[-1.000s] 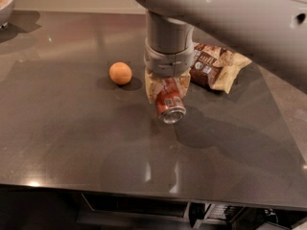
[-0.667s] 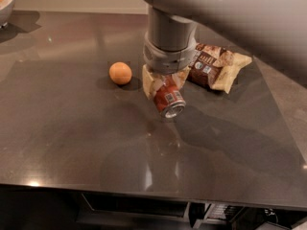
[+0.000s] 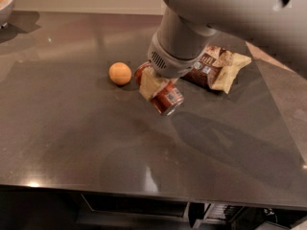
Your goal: Place coke can upright
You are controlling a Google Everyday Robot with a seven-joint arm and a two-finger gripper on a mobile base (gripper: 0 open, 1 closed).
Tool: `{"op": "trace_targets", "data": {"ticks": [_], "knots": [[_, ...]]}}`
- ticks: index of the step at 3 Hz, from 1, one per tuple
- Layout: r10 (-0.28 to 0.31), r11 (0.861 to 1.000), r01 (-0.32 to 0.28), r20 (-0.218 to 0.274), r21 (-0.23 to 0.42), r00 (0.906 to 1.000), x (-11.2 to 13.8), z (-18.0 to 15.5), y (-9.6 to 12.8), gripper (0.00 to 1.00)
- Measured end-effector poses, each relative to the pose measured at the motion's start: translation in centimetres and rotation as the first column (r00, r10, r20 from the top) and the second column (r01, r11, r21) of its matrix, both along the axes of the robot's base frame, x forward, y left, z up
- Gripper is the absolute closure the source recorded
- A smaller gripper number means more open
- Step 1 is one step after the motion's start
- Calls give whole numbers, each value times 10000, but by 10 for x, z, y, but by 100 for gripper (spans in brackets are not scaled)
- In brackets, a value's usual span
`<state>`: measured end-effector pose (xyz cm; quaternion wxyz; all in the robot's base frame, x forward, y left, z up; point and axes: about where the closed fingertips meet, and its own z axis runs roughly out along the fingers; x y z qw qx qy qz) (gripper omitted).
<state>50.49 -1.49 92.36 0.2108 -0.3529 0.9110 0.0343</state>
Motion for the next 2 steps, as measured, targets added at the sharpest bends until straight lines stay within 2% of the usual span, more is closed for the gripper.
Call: {"op": "trace_targets", "data": {"ticks": [1, 2], "knots": [[1237, 9908, -1270, 683, 469, 9900, -7, 6, 5, 100], [2156, 9756, -2186, 957, 216, 9718, -8, 7, 9, 100]]}}
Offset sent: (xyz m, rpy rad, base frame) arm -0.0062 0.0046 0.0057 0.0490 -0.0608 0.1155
